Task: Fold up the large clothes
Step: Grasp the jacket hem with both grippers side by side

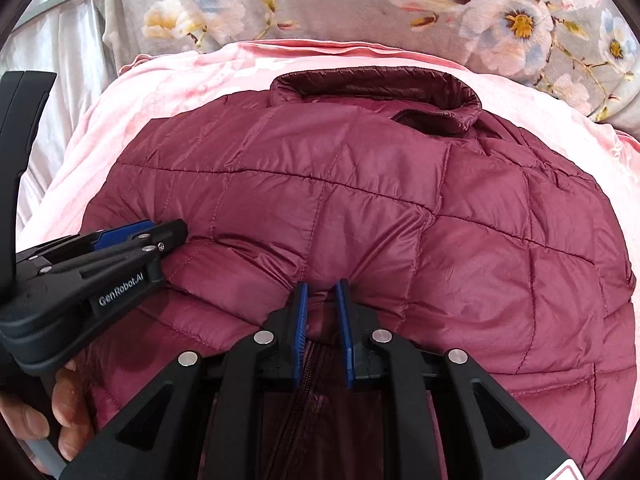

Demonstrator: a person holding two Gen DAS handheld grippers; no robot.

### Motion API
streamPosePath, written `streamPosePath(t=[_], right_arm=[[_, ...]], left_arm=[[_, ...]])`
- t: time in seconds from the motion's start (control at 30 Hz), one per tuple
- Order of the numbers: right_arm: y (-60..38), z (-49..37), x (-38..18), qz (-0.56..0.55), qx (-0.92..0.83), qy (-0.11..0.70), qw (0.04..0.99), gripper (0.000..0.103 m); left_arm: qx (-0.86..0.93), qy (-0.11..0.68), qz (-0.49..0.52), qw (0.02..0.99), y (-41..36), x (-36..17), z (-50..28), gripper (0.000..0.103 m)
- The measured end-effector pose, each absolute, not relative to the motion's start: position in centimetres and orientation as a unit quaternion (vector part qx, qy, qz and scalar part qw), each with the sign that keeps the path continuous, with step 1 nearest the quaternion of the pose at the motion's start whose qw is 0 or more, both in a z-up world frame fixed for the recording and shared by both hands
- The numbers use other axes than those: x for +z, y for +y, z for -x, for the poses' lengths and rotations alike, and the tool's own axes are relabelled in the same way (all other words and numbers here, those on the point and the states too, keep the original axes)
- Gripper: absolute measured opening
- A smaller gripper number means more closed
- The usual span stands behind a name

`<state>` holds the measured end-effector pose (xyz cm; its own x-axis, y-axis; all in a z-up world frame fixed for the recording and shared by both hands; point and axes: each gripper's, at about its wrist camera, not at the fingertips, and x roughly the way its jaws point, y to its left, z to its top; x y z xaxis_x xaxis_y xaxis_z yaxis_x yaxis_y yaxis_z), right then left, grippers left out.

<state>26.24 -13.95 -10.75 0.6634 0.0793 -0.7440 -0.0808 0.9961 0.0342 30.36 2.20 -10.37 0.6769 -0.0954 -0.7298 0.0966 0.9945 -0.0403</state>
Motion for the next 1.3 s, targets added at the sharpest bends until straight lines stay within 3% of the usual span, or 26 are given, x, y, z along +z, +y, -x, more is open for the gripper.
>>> streamPosePath(t=[0.67, 0.87, 0.9, 1.0, 1.07, 1.3], right_arm=[[-13.6, -25.4, -11.2, -0.001, 0.048, 0.421, 0.906, 0.014], [-15.7, -24.0, -10.0, -0.072, 0.082, 0.424, 0.899, 0.017], [-16.1, -23.7, -9.6, -0.081, 0.086, 0.421, 0.899, 0.021], [-18.4, -23.2, -7.2, -0.102, 0.085, 0.397, 0.908, 0.038], [-20.0, -23.8, -5.8, -0.128, 0.084, 0.386, 0.91, 0.038], [-25.7, -29.8, -3.7, -0.242, 0.056, 0.363, 0.898, 0.047]], left_arm=[[-0.044, 0.378, -0.055, 0.923, 1.0, -10.8, -29.3, 0.03], [-0.066, 0.383, -0.051, 0.92, 1.7, -10.2, -28.7, 0.031], [-0.073, 0.387, -0.045, 0.918, 2.1, -9.8, -28.5, 0.032], [-0.12, 0.379, 0.006, 0.917, 3.5, -7.1, -28.0, 0.053], [-0.144, 0.366, 0.048, 0.918, 4.2, -4.8, -28.5, 0.066], [-0.186, 0.392, 0.183, 0.882, 2.5, -1.8, -36.9, 0.07]])
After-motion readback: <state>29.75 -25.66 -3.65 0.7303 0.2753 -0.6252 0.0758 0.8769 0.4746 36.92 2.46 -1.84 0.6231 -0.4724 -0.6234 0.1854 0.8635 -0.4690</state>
